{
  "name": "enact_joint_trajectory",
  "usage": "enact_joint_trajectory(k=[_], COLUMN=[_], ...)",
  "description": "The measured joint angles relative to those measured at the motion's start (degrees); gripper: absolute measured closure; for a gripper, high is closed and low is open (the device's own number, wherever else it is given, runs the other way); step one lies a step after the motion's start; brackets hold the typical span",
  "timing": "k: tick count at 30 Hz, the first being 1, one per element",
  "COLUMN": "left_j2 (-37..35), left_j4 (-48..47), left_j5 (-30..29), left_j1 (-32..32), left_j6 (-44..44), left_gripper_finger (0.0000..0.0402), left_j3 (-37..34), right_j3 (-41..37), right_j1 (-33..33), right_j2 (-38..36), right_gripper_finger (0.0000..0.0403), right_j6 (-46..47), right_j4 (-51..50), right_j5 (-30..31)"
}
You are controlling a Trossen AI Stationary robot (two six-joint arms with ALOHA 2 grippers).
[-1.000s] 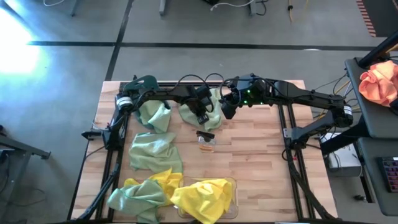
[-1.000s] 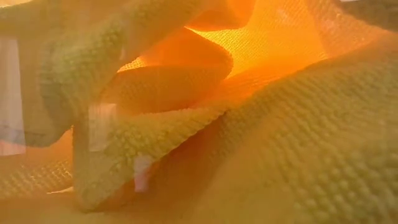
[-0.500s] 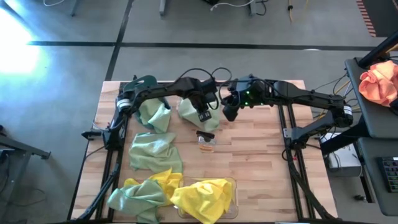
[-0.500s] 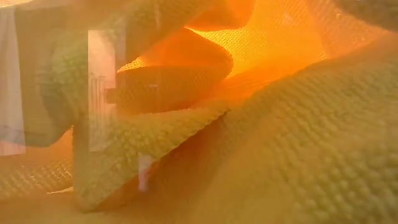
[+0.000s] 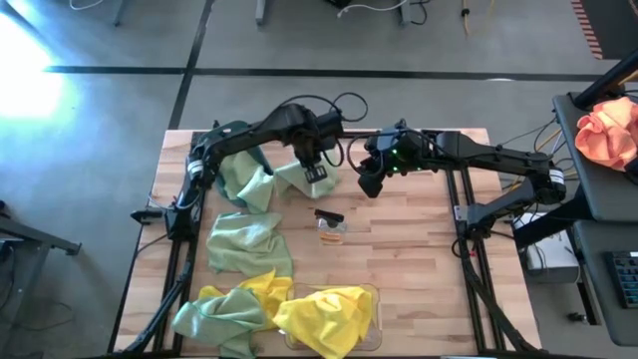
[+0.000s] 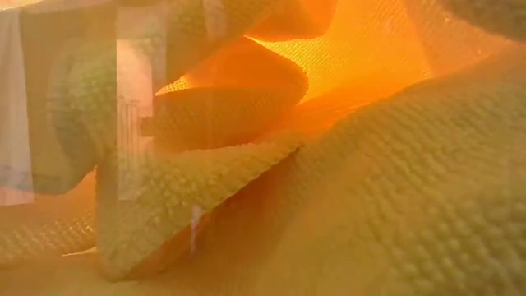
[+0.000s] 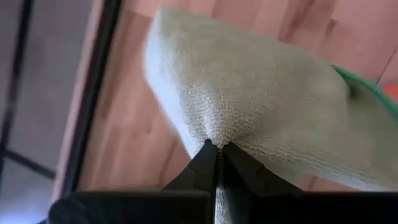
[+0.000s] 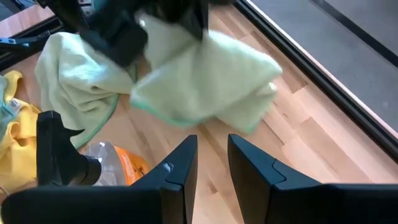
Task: Sort microfiber towel by color & place in baskets
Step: Put the green towel into the green bin
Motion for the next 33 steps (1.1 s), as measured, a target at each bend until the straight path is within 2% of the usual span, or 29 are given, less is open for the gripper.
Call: enact_joint_trajectory(k=[3, 9, 17, 27, 33], left_j2=[-0.01, -6.22, -12.56, -20.96, -28.03], left_j4=[-4.4, -4.32, -4.29, -4.27, -4.27], left_j5=[-2.3, -6.4, -16.79, -18.16, -19.33], left_j1=[0.0, 0.36, 1.68, 5.14, 5.18], left_j6=[-0.2, -0.14, 0.9, 0.69, -1.21], left_gripper_finger=[0.0401, 0.0401, 0.0401, 0.0401, 0.0401], left_j3=[4.78, 2.7, 2.52, 2.29, -1.4], right_j3=[-0.04, -0.08, -0.23, -0.23, -0.23], right_j1=[0.0, 0.0, 0.0, 0.0, 0.0], right_j2=[0.0, 0.0, 0.0, 0.0, 0.0], right_gripper_finger=[0.0321, 0.0321, 0.0321, 0.0321, 0.0321], right_j6=[-0.55, -0.42, 0.96, 2.89, 3.28], right_j4=[0.0, 0.02, 0.17, 0.46, 0.48], right_j5=[-0.01, -0.02, 0.75, 2.93, 3.04])
